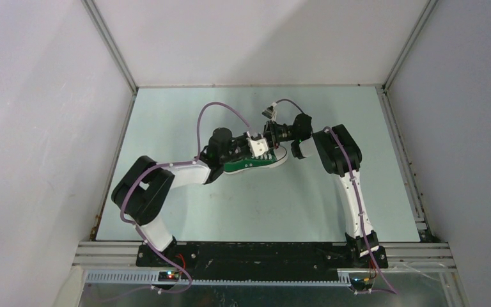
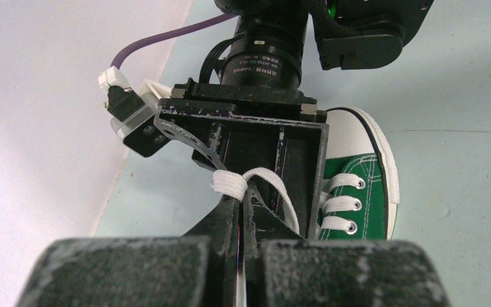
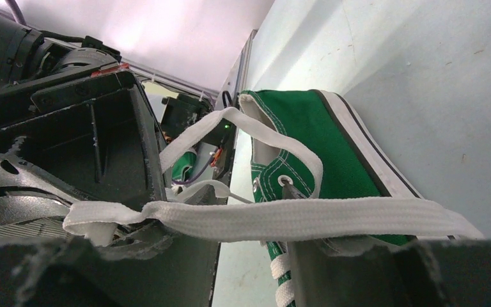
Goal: Tie the shoes
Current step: Cross the shoelace with the shoelace.
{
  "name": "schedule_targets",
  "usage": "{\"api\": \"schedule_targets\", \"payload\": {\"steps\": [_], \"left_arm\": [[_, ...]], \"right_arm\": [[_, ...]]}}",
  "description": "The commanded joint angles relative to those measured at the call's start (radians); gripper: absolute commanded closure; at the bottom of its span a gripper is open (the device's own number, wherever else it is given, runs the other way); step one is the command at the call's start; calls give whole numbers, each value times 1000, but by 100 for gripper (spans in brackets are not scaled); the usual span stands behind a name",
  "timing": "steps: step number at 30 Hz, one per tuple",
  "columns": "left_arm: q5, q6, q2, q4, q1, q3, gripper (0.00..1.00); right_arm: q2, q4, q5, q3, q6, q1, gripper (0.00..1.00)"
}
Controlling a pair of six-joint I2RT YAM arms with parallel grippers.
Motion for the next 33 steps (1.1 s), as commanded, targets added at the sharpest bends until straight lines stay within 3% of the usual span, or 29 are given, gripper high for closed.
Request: {"api": "schedule_targets", "payload": {"steps": [1, 5, 14, 18, 22, 28, 33], "left_arm": [[-114, 51, 28, -9, 21, 16, 100], [-221, 63, 67, 8, 28, 42, 100], [-198, 91, 95, 5, 47, 56, 100], [-153, 121, 89, -162, 89, 130, 100], [16, 169, 90, -368, 141, 205, 100], [205, 219, 149, -752, 188, 425, 100], [311, 190, 202, -939, 204, 581, 100]], "right_arm": [[-51, 158, -138, -8, -13, 37, 53], [-57, 161, -132, -21, -23, 55, 53], [-70, 167, -141, -33, -57, 75, 51], [-74, 169, -171, -34, -91, 76, 52], [-94, 170, -201, -40, -123, 81, 52], [-116, 171, -211, -40, -142, 96, 51], [-155, 171, -204, -50, -124, 99, 52]]}}
